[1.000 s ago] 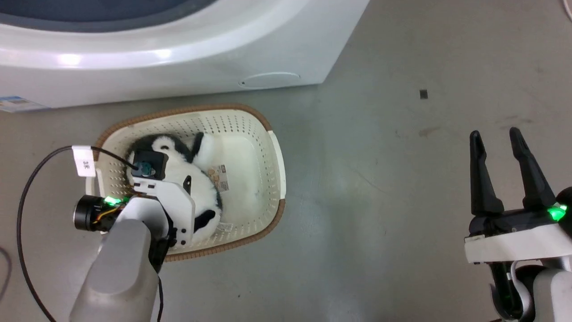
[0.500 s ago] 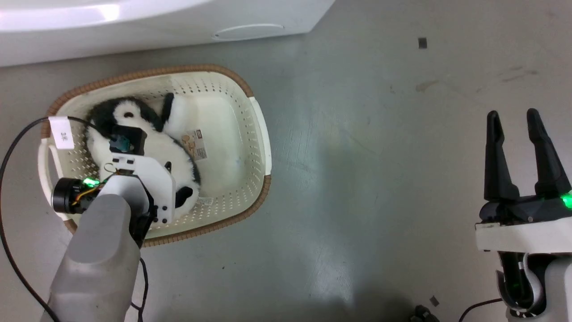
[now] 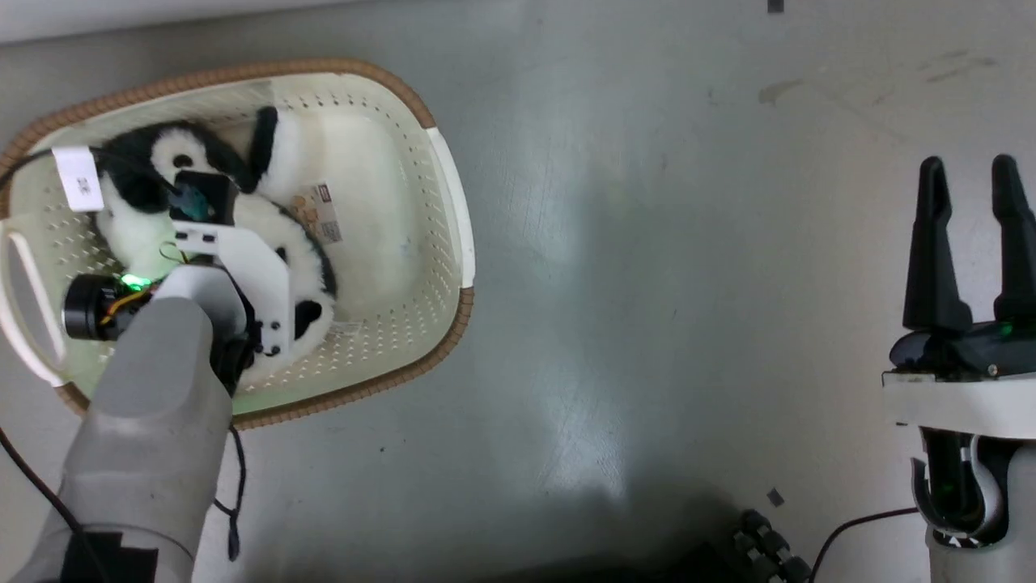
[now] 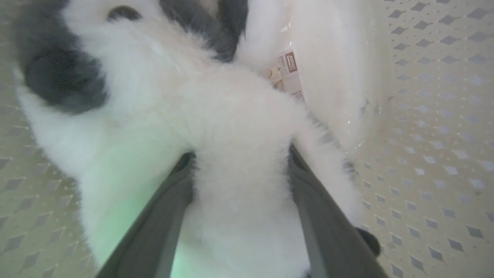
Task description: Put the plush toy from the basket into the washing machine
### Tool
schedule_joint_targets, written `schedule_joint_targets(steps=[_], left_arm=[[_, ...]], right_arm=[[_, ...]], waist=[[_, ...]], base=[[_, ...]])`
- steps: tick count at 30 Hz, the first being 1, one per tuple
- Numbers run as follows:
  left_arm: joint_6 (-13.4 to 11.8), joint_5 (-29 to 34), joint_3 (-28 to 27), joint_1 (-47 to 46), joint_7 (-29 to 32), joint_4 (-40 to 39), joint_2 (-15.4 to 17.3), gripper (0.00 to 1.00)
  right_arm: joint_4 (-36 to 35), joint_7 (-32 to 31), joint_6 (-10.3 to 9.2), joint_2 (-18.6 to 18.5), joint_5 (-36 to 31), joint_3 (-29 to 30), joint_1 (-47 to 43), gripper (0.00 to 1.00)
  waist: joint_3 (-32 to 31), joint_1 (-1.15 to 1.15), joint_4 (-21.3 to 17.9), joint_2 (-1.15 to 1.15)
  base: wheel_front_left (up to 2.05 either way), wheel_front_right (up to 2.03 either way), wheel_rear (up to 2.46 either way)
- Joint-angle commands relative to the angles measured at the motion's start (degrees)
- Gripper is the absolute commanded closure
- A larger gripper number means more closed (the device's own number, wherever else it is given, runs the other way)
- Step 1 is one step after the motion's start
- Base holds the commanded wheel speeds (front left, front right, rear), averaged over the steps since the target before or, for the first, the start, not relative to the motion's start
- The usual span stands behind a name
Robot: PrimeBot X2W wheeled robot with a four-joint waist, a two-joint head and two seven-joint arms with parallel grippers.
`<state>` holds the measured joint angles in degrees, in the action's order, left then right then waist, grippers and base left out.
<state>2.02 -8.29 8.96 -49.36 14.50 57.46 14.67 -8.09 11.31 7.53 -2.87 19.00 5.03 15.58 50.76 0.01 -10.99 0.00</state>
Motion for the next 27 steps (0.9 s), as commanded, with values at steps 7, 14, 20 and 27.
schedule_joint_targets(steps=[7,14,20,27], left_arm=[[-1.0,-0.8,1.7,-4.1,-0.2,5.8,2.4,0.55],[-0.5,-1.3,3.4,-6.8,0.8,9.9,3.6,1.0],[-0.1,-1.8,4.7,-8.5,-0.2,13.5,4.6,1.0],[2.0,-2.3,6.7,-9.3,-3.2,16.5,4.2,1.0]], right_arm=[[-0.4,1.5,-0.04,0.0,2.4,1.3,2.9,0.0],[0.1,2.4,-0.04,0.0,4.2,2.6,4.3,0.0],[0.9,3.1,-0.04,0.0,4.8,3.6,5.0,0.0],[2.7,3.7,-0.04,0.0,4.2,5.3,5.0,0.0]], waist=[[3.2,0.0,-1.4,0.0],[4.0,-0.01,-2.2,0.0],[2.9,-0.01,-2.3,0.0],[-1.1,-0.01,-0.8,0.0]], base=[[0.0,0.0,0.0],[0.0,0.0,0.0],[0.0,0.0,0.0],[0.0,0.0,0.0]])
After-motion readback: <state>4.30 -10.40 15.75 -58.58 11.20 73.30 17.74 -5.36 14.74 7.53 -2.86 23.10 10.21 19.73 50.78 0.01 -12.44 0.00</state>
